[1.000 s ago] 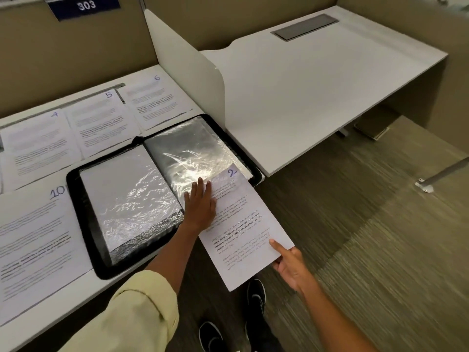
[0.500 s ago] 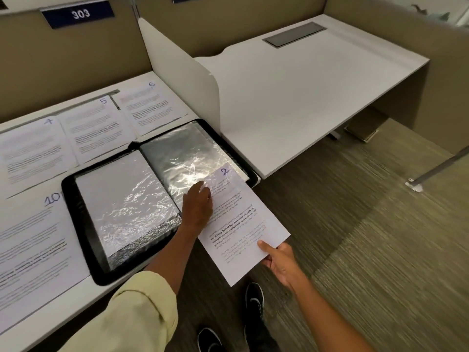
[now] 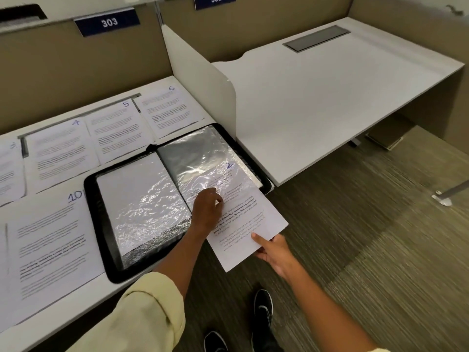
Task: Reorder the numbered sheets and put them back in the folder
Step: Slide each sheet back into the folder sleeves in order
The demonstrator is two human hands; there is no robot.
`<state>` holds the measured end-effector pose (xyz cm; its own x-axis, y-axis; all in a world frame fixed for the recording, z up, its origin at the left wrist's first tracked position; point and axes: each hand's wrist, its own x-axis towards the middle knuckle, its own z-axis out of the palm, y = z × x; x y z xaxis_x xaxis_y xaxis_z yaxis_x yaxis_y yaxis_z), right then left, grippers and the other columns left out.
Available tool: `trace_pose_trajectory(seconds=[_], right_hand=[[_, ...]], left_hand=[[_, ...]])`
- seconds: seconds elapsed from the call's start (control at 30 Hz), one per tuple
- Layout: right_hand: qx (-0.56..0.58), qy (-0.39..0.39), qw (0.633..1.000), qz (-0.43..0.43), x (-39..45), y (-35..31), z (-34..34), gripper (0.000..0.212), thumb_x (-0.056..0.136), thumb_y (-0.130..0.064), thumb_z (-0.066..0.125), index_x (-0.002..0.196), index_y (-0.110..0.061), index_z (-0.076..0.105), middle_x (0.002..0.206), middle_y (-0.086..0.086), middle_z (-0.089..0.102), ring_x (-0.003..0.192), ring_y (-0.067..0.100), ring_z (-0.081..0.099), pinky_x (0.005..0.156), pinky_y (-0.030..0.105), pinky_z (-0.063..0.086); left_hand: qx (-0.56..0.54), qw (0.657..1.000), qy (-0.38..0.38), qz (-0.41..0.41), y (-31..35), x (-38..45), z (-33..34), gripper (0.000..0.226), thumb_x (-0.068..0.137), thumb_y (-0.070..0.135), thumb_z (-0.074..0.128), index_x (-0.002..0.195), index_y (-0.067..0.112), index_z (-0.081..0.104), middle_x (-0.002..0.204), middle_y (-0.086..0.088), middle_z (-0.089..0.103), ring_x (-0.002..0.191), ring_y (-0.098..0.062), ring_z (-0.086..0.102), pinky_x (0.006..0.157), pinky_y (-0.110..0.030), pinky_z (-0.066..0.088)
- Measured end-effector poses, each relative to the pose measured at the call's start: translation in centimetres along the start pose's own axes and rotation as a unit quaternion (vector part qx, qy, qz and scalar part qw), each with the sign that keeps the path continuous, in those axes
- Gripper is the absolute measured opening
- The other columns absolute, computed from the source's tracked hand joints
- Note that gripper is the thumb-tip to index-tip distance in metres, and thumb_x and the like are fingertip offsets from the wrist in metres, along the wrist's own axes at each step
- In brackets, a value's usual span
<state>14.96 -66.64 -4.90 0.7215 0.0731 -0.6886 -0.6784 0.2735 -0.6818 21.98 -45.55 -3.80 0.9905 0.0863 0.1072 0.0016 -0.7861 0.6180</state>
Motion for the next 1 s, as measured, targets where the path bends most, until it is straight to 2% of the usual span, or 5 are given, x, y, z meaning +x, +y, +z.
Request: trace_pose_trajectory(seconds=[0.13, 0.23, 0.67, 0.9, 1.0], right_hand=[[-0.031, 0.012, 0.999, 0.017, -0.2, 0.9, -1.1, 0.036, 0.087, -0.007, 0.074, 0.120, -0.003, 0.060, 0.115, 0.017, 0.071, 0.099, 0.031, 0.068, 0.077, 0.036, 0.061], [-0.028, 0.016, 0.999, 0.014, -0.1, 0.5, -0.7, 0.031, 0.087, -0.004, 0.073, 0.115, -0.003, 0.062, 0.113, 0.017, 0.071, 0.094, 0.028, 0.068, 0.073, 0.033, 0.060], [-0.069, 0.018, 0.997, -0.007, 2.5, -3.6, 5.2, 0.027, 0.090, -0.008, 0.072, 0.114, -0.010, 0.059, 0.110, 0.010, 0.068, 0.098, 0.025, 0.069, 0.074, 0.034, 0.062], [-0.053, 0.034, 0.998, -0.004, 2.7, -2.6, 3.2, 0.015, 0.092, -0.010, 0.070, 0.106, -0.007, 0.068, 0.101, 0.014, 0.072, 0.085, 0.020, 0.069, 0.073, 0.029, 0.057], [-0.035, 0.026, 0.999, -0.001, 3.1, -3.2, 3.4, 0.014, 0.090, -0.006, 0.070, 0.103, -0.002, 0.066, 0.097, 0.016, 0.069, 0.084, 0.021, 0.069, 0.076, 0.031, 0.059]], left_hand=[[-0.002, 1.000, -0.001, 0.013, 0.1, -0.1, -0.2, 0.008, 0.089, 0.006, 0.066, 0.091, 0.003, 0.072, 0.112, -0.013, 0.065, 0.111, -0.029, 0.055, 0.092, -0.031, 0.036], [-0.007, 1.000, 0.000, 0.002, 0.2, -0.2, -0.1, 0.009, 0.090, 0.008, 0.065, 0.092, 0.005, 0.072, 0.117, -0.012, 0.064, 0.115, -0.027, 0.053, 0.095, -0.031, 0.037], [-0.010, 0.998, 0.022, -0.060, -0.4, -0.3, 0.5, 0.011, 0.087, 0.018, 0.072, 0.095, 0.013, 0.076, 0.131, -0.011, 0.058, 0.122, -0.030, 0.047, 0.101, -0.043, 0.041], [0.004, 0.998, 0.022, -0.056, -3.3, -1.0, -0.1, 0.036, 0.089, 0.031, 0.071, 0.121, 0.016, 0.066, 0.148, -0.013, 0.044, 0.136, -0.032, 0.040, 0.111, -0.046, 0.036], [0.057, 0.995, 0.004, -0.079, -4.5, -1.8, -0.9, 0.048, 0.099, 0.031, 0.055, 0.144, 0.016, 0.047, 0.162, -0.012, 0.021, 0.149, -0.029, 0.018, 0.120, -0.046, 0.019]])
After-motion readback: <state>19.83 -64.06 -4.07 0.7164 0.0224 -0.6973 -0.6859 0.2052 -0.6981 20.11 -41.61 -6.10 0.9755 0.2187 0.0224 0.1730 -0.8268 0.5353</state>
